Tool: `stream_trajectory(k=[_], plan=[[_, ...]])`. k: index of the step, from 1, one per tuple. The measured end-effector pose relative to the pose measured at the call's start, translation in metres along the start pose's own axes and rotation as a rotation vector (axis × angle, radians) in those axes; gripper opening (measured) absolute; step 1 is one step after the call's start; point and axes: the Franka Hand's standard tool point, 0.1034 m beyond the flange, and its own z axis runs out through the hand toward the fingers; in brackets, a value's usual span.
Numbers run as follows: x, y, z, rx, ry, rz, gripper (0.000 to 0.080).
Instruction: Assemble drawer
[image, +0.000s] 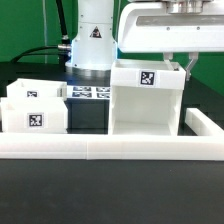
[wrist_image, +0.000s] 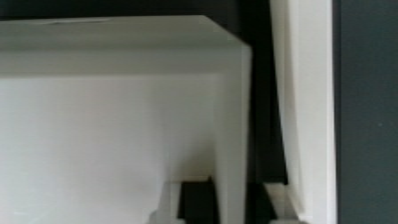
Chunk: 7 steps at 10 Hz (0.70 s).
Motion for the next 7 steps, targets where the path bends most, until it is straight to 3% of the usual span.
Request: stream_trajectory(k=[3, 7], plan=[[0.000, -0.005, 0.001, 0.002, 0.009, 0.286, 0.0038], [0.008, 0.000, -0.002, 0.035, 0.018, 0.531, 0.0038]])
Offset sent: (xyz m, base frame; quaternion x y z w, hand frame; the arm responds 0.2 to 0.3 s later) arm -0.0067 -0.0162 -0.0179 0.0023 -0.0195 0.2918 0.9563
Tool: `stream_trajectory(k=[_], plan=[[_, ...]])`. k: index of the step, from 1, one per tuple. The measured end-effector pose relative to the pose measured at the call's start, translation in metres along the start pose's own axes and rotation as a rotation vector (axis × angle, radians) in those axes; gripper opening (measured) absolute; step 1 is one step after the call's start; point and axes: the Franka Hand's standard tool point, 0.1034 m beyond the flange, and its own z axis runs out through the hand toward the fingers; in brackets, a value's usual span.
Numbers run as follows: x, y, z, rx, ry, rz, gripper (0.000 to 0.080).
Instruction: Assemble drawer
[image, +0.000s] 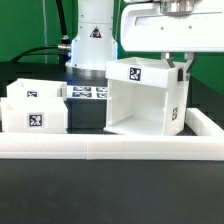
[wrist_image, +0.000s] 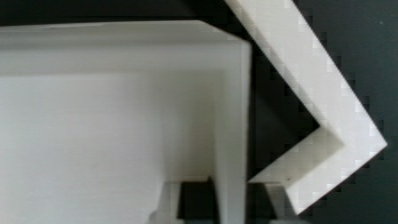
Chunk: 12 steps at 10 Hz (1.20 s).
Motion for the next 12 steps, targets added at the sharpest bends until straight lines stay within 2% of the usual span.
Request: stream_trajectory(k=[5, 10, 12], plan=[[-0.003, -0.004, 0.001, 0.025, -0.028, 0.255, 0.0038], [0.013, -0.013, -0.003, 0.080, -0.066, 0.619, 0.0038], [0.021, -0.021, 0.000, 0.079, -0.078, 0.658, 0.0038]])
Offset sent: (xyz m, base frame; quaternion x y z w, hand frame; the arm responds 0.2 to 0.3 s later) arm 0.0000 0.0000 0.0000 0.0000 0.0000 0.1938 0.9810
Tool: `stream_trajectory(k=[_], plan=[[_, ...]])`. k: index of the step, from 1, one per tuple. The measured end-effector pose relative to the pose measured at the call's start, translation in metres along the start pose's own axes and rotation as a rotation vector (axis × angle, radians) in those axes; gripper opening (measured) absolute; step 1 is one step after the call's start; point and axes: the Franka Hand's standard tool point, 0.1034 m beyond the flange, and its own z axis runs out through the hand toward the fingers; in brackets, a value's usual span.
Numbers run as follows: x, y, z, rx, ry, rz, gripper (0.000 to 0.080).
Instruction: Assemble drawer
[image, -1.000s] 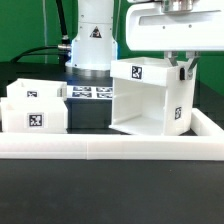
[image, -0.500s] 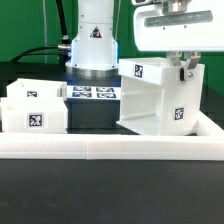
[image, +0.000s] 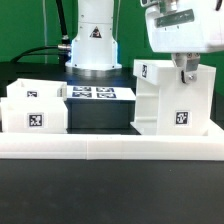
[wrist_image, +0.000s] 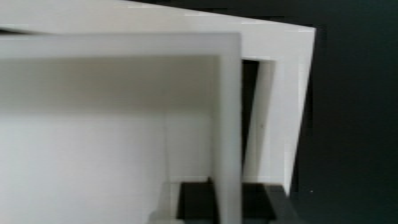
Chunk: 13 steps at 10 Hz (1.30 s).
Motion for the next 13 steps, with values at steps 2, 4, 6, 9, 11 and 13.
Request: stream_trajectory(k=[2, 4, 6, 9, 11, 13], plan=[[0.002, -0.013, 0.004, -0.003, -0.005, 0.002, 0.0038], [0.005, -0.030, 0.008, -0.010, -0.009, 0.027, 0.0038], [0.006, -0.031, 0.009, -0.030, -0.016, 0.031, 0.0038], [0.006, -0.032, 0.009, -0.050, -0.023, 0.027, 0.0108], [0.005, -0.033, 0.008, -0.045, -0.023, 0.012, 0.0292], [0.006, -0.019, -0.001, -0.061, -0.030, -0.127, 0.0473]])
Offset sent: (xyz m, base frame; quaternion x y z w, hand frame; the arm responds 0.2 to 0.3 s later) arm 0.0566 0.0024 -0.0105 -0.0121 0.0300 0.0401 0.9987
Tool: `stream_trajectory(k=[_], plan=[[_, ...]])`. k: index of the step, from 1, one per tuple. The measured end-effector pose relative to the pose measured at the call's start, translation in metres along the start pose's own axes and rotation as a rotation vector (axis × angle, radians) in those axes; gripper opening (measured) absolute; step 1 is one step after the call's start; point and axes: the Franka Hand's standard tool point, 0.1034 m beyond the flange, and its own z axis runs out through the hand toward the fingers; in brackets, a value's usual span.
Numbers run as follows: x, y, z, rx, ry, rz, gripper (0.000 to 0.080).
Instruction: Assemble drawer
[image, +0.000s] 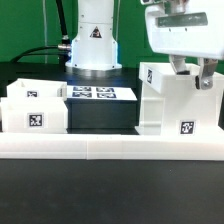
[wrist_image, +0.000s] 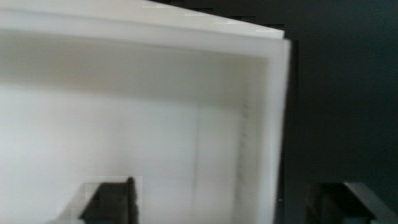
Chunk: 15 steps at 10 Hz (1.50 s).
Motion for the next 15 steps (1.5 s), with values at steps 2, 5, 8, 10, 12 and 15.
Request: stream_trajectory(k=[2, 5, 8, 10, 12, 15], plan=[[-0.002, 0.012, -0.012, -0.006, -0.005, -0.144, 0.0588], [0.005, 0.024, -0.025, -0.042, -0.033, -0.357, 0.0647], [0.004, 0.024, -0.024, -0.042, -0.033, -0.387, 0.0648], [0.012, 0.030, -0.028, -0.062, -0.050, -0.660, 0.0648], [0.037, 0.036, -0.041, -0.067, -0.076, -0.874, 0.0648], [0.035, 0.036, -0.038, -0.061, -0.082, -1.067, 0.0648]])
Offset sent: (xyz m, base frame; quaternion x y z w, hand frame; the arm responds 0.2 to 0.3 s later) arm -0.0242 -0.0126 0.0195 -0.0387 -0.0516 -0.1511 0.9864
